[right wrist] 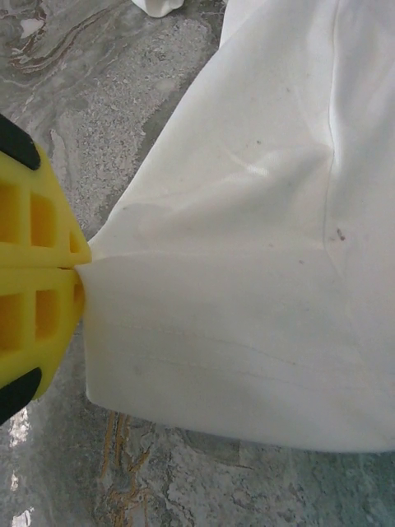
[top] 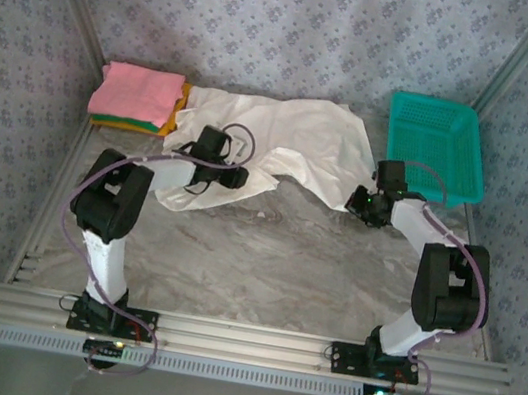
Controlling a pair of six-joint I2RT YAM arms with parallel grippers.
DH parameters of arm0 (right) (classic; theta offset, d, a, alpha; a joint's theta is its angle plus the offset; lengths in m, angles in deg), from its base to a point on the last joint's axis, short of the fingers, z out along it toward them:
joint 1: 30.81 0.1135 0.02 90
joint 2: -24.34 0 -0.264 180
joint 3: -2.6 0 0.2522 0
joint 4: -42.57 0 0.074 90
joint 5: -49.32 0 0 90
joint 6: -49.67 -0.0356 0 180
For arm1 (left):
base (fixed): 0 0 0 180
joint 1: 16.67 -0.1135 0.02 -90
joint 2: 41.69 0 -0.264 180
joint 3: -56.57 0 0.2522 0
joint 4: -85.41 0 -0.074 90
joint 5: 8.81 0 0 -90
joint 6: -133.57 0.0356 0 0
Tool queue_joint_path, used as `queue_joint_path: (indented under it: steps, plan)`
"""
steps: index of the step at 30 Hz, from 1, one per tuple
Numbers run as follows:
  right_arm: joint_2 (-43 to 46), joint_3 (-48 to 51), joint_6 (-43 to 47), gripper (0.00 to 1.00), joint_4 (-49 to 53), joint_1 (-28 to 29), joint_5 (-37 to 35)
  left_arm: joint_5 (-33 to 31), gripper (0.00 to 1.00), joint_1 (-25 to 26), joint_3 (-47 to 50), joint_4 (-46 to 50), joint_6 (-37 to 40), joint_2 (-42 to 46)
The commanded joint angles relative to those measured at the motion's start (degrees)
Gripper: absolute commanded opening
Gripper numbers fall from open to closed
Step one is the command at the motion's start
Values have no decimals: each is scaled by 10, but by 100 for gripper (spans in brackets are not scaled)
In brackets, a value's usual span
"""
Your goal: Fold and stack the t-shirts
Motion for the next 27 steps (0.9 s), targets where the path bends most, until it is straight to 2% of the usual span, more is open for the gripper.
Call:
queue_joint_path:
  steps: [1, 2, 3, 11, 14, 15, 16, 17, 21, 27]
  plan:
    - [26, -1, -10, 0, 6, 0, -6, -2, 22, -14, -9, -4, -3, -9]
    - [28, -1, -10, 0, 6, 0, -7, -3, 8, -18, -6, -2, -8, -6]
    - [29, -1, -10, 0, 6, -1, -10, -3, 0, -21, -3, 0, -10, 0]
    - [31, 8, -16, 0, 5, -12, -10, -68, 0, -32, 103, -2, -17, 172]
    - [26, 9, -14, 0, -1, -14, -9, -43, 0, -40, 135, -8, -20, 206]
    - [22, 7, -14, 0, -2, -14, -8, -36, 7, -39, 133, -9, -19, 202]
    - [17, 7, -13, 0, -5, -13, -6, -14, 36, -37, 119, -6, -12, 184]
    - [13, 7, -14, 0, -10, -12, -5, 0, 59, -33, 92, 8, -3, 158]
    - [3, 7, -23, 0, -20, -7, 4, 18, 69, -26, -33, 56, 7, 48]
    - [22, 11, -22, 0, -13, -4, -5, 50, 70, -25, -172, 87, 10, -78]
